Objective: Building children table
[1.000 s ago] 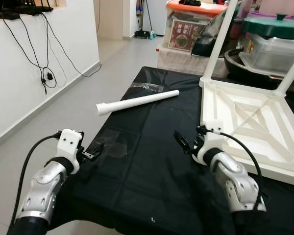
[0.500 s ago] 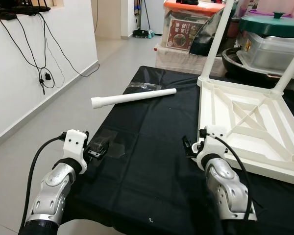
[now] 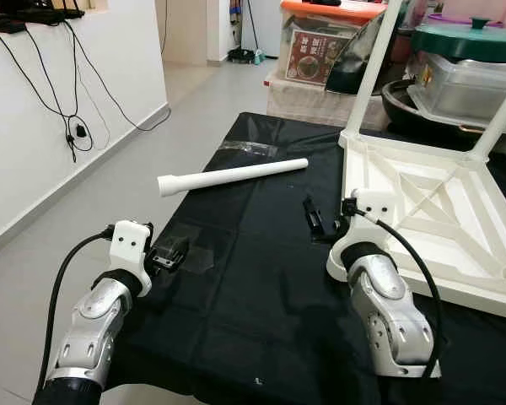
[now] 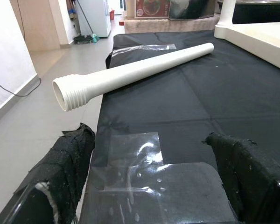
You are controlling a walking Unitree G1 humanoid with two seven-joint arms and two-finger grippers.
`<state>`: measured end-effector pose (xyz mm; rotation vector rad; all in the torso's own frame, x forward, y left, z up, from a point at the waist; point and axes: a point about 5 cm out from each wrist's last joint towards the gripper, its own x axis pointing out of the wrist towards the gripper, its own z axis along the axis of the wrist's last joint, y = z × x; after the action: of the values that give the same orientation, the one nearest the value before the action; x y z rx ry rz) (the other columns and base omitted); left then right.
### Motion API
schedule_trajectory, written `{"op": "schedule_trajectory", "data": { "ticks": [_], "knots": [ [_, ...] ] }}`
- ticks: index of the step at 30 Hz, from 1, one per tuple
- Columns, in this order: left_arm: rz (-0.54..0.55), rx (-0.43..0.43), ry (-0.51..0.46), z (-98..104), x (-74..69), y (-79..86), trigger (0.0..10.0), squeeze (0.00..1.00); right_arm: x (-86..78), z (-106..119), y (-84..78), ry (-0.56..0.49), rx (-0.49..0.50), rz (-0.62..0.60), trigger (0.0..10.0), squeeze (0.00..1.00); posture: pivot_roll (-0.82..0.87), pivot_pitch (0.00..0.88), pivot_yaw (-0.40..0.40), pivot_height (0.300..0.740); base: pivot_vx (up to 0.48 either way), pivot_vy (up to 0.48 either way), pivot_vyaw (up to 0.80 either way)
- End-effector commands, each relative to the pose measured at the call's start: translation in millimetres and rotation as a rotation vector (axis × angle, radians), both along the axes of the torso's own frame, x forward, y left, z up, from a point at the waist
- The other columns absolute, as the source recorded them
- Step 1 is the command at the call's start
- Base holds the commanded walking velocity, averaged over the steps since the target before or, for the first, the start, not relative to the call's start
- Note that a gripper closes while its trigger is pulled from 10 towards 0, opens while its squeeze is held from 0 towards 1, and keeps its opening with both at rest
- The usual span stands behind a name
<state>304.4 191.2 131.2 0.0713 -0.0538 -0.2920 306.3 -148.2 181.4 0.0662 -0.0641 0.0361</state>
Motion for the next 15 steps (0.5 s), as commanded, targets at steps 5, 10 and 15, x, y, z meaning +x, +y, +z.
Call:
{"op": "schedule_trajectory", "data": {
  "ticks": [5, 10, 15],
  "knots": [
    [0.003, -0.039, -0.015, 6.6, -0.3, -2.5, 10.0, 0.00, -4.9, 2.7, 6.3, -0.003, 0.020, 0.029, 10.0, 0.00, 0.11, 0.000, -0.074, 0.740, 0.000, 0.000, 0.00],
    [0.009, -0.050, -0.043, 14.6, 0.6, -0.1, 10.0, 0.00, -3.9, 4.5, 8.5, -0.002, 0.046, 0.039, 10.0, 0.00, 0.10, 0.000, -0.074, 0.740, 0.000, 0.096, -0.16],
    [0.012, -0.059, -0.073, 22.4, 3.0, 1.0, 10.0, 0.00, -2.9, 8.3, 9.0, -0.035, 0.035, 0.044, 10.0, 0.00, 0.10, 0.000, -0.076, 0.740, 0.000, 0.480, -0.80]
  ]
}}
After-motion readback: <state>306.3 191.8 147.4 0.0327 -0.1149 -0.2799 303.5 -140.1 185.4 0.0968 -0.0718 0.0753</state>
